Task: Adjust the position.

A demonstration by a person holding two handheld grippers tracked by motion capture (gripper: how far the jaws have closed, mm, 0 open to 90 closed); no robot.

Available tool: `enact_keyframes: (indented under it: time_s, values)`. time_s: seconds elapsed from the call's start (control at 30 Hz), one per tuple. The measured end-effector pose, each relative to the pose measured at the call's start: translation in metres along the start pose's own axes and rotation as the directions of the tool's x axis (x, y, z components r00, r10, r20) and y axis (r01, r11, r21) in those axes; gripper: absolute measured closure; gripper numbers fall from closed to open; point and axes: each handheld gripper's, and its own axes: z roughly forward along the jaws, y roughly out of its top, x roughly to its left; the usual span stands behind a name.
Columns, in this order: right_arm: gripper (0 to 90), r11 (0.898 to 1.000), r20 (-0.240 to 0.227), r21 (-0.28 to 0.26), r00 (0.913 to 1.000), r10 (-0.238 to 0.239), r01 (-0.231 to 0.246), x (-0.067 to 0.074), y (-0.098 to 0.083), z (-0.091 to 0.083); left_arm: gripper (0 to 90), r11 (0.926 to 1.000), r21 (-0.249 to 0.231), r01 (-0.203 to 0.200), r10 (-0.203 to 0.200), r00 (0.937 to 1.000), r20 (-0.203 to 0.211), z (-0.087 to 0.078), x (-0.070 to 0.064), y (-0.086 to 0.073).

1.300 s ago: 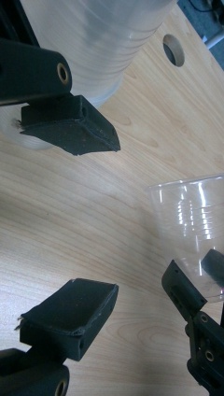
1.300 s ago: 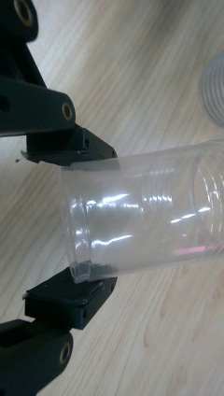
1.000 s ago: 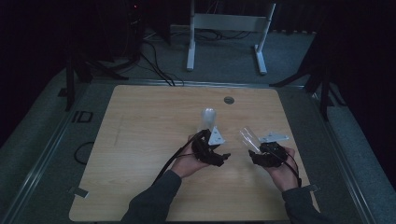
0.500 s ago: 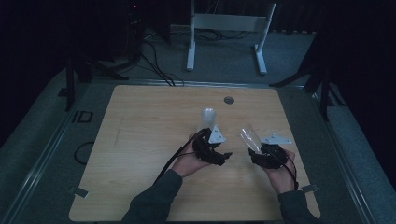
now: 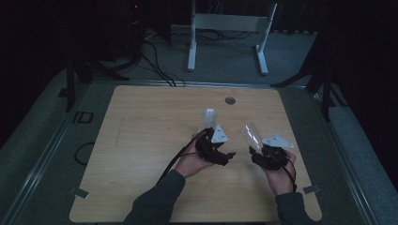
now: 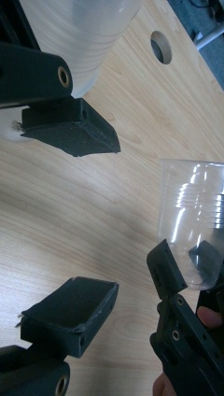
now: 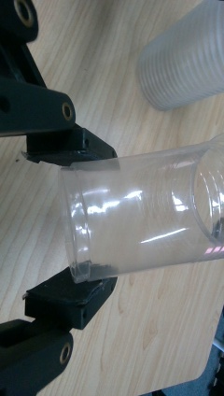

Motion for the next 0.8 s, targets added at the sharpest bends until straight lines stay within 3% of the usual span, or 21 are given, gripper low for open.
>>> enact_keyframes:
  time_s: [0.8]
  values:
    - [41.8, 0.995, 0.015, -0.085, 0.9986, 0.051, -0.049, -0.004, 0.001, -0.008, 27.9, 0.9994, -0.029, 0.021, -0.021, 0.9996, 0.017, 0.004, -0.004, 0.011]
